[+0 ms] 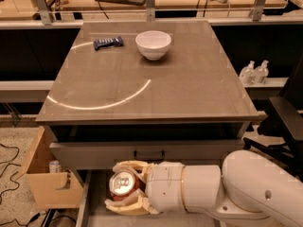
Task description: Pick coke can from middle drawer and place on counter
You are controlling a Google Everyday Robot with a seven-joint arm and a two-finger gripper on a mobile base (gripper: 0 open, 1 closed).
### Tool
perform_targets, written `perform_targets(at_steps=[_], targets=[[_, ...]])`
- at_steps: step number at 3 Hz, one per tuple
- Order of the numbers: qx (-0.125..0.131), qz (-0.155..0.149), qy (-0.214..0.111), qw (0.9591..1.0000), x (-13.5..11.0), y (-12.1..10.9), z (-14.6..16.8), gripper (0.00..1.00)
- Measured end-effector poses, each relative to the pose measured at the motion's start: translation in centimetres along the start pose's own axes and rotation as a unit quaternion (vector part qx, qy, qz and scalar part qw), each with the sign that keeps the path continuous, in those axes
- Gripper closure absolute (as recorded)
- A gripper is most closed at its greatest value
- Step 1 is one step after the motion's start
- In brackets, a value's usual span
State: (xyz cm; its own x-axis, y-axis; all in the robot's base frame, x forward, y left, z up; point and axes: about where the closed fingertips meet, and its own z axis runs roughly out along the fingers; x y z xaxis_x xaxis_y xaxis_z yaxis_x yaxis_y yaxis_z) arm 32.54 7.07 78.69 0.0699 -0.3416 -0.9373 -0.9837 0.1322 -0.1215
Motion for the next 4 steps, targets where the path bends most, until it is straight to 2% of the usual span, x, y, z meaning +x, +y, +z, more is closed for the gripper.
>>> perform_targets(at_steps=[1, 2, 3, 4], targets=[[0.015, -0.025, 0.011, 0.9995, -5.6, -2.2, -0.6, 1.0], [0.027, -0.049, 0.001, 0.9984, -9.8, -5.5, -0.8, 1.0], [0.025, -0.066, -0.018, 0.9973, -12.7, -9.9, -0.2, 1.0], [0.011, -0.074, -0.031, 0.9967, -14.9, -16.4, 1.8, 1.0]])
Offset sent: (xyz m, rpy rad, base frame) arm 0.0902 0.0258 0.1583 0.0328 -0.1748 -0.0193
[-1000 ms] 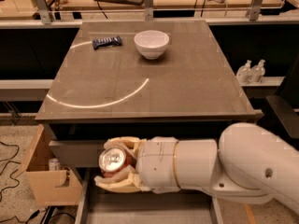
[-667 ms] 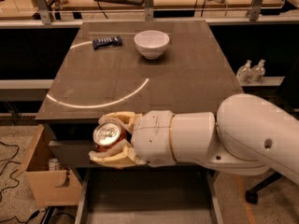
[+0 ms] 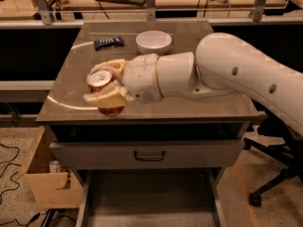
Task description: Pick coke can from middle drawer and place on counter
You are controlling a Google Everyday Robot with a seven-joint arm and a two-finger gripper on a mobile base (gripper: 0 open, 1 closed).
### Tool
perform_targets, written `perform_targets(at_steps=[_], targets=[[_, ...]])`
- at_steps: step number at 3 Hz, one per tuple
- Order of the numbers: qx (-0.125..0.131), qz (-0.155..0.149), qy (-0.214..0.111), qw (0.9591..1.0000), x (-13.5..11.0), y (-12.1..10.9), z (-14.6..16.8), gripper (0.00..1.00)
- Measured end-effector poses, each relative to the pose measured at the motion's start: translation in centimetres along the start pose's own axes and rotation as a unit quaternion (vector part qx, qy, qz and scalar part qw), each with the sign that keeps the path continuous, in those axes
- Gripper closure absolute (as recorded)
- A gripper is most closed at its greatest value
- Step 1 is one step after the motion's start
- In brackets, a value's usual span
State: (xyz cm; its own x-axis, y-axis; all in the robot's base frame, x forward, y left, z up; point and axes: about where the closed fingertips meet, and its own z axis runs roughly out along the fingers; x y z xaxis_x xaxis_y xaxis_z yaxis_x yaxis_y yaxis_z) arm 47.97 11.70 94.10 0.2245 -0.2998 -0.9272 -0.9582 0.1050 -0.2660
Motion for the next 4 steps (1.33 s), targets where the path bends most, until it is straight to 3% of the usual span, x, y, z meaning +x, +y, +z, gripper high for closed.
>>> perform_targets(at_steps=[1, 2, 3, 4], targets=[[-0.019, 0.005, -0.008, 0.9998, 0.9, -5.4, 3.1, 1.0], [-0.041, 0.007, -0.021, 0.9989, 2.1, -9.0, 7.8, 1.0], [-0.039, 0.018, -0.033, 0.9985, 4.2, -11.4, 9.7, 1.0], [-0.027, 0.03, -0.033, 0.9986, 6.1, -12.9, 10.1, 0.81]])
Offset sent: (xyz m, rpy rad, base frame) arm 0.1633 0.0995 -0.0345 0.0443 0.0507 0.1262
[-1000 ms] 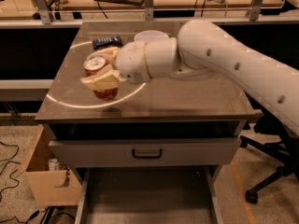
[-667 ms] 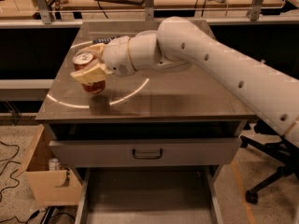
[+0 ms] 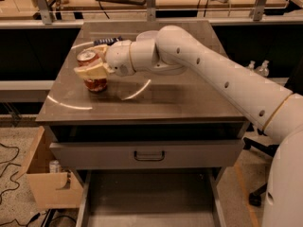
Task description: Pick coke can from middle drawer and place on counter
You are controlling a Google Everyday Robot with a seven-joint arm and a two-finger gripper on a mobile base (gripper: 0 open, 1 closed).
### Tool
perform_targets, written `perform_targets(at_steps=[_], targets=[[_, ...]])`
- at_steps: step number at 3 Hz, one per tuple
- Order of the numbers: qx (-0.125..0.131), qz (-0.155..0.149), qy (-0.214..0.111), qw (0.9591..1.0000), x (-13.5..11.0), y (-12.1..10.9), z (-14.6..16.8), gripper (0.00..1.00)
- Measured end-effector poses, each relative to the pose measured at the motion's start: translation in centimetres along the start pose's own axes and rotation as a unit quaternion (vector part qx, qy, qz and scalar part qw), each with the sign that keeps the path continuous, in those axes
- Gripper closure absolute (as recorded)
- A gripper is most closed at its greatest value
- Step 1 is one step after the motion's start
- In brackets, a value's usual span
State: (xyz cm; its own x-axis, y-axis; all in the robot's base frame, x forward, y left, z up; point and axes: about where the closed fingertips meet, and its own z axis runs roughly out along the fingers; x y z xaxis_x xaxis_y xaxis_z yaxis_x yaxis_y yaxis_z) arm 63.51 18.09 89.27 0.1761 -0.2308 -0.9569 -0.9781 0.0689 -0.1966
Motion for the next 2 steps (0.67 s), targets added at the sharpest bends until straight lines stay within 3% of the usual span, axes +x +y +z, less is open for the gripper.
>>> perform_targets(at_steps=[2], targets=[[0.0, 0.0, 0.0, 1.0, -0.43, -0.08, -0.09, 0.35]])
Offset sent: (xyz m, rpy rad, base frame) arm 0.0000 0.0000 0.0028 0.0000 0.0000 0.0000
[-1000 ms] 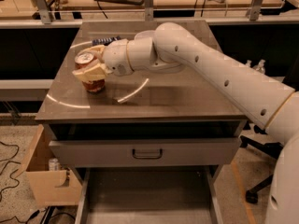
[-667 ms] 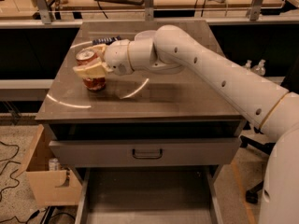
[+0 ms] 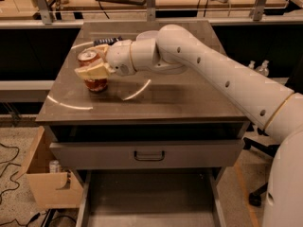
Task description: Pick coke can from middle drawer and place on counter
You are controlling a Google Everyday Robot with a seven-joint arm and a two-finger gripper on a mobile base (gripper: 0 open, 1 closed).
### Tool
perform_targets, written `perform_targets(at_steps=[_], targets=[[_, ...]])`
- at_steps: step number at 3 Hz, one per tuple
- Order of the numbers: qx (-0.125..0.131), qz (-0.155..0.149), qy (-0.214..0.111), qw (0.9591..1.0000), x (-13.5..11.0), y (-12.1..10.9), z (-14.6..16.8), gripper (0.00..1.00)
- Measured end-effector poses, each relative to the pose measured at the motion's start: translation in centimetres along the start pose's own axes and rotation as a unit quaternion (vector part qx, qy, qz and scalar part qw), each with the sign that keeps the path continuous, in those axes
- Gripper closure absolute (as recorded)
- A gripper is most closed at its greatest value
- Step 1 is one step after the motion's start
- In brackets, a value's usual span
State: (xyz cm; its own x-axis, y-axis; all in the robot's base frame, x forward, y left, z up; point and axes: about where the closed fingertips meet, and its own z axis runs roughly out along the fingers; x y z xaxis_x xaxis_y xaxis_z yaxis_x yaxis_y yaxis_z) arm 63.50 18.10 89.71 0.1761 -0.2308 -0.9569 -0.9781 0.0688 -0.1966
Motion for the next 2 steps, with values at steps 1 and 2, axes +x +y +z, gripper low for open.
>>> perform_targets(at_steps=[1, 2], targets=[[0.0, 0.0, 0.0, 1.0, 0.0, 0.01, 0.01, 0.13], [-0.002, 0.0, -0.001, 1.0, -0.07, 0.14, 0.24, 0.0]])
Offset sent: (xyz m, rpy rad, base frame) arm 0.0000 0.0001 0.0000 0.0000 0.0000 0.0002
